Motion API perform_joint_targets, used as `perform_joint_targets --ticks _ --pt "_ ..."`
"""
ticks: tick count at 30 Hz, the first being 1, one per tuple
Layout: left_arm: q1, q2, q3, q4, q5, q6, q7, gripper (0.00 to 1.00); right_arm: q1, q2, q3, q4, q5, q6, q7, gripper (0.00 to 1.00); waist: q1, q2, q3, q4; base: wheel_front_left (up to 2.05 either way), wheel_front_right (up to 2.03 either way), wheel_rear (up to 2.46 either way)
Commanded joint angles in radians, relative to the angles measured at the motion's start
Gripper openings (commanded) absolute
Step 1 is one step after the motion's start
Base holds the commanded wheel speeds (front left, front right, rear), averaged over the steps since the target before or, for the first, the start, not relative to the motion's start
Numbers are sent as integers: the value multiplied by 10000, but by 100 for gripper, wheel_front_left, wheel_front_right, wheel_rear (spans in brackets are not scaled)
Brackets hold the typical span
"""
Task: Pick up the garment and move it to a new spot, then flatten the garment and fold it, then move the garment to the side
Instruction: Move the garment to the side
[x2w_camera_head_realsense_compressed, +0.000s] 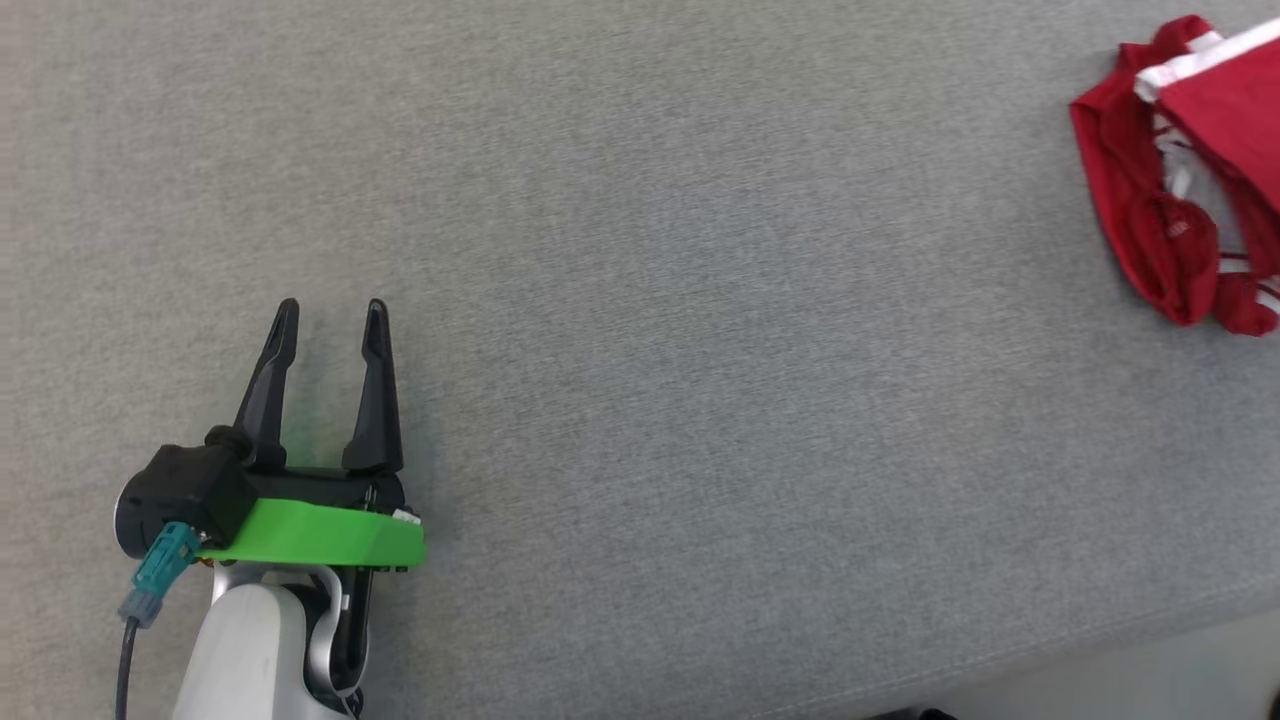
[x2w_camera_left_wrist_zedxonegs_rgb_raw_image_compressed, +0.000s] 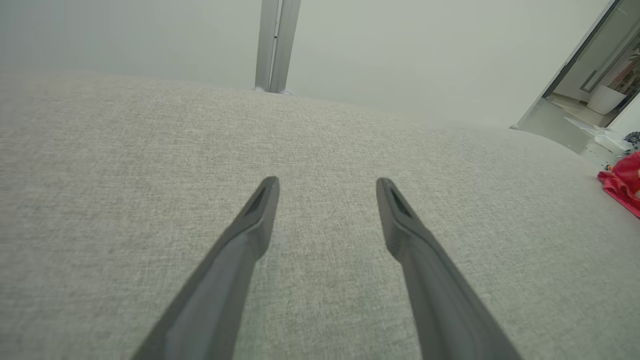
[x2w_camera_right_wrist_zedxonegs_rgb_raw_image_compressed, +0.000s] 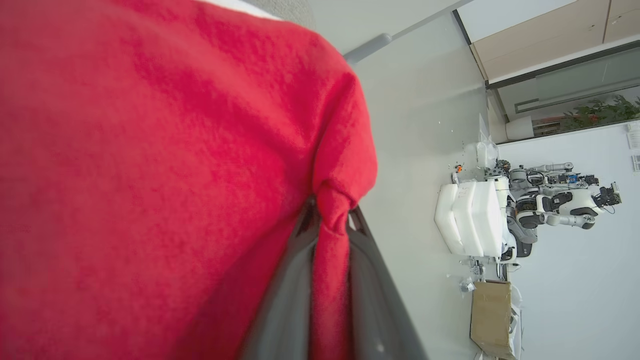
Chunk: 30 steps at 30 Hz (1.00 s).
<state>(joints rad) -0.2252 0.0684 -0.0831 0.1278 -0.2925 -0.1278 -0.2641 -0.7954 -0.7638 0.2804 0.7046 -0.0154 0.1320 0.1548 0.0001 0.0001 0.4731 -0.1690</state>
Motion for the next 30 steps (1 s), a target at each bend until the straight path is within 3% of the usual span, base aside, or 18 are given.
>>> perform_joint_targets --ticks 1,2,3,10,16,25,30 --pt "-136 32 27 -55 56 -41 5 100 161 54 -301 101 -249 -28 -98 18 -1 -1 243 398 0 0 0" --pt "-131 31 35 -56 46 -38 4 100 251 156 -615 182 -467 -28 -154 88 -1 -1 229 446 0 0 0" --pt "-125 28 23 -52 42 -37 4 100 355 220 -848 216 -637 -27 -214 100 -1 -1 204 486 0 0 0" --pt "164 -17 60 -105 46 -36 6 100 1148 1093 -2584 94 -1167 -28 -821 100 -1 -1 -382 567 0 0 0" --pt "632 -61 274 -192 -229 -36 4 100 2315 2281 -3892 -1192 -830 -27 -2234 100 -1 -1 -1305 615 0 0 0" --pt "1361 -139 676 37 -444 -36 4 100 4833 4443 -4674 -3905 719 -25 -3759 100 -1 -1 -2688 909 0 0 0" --pt "1588 -158 918 288 -312 -37 6 100 5826 5366 -4347 -4818 1238 -25 -4144 100 -1 -1 -3229 1144 0 0 0"
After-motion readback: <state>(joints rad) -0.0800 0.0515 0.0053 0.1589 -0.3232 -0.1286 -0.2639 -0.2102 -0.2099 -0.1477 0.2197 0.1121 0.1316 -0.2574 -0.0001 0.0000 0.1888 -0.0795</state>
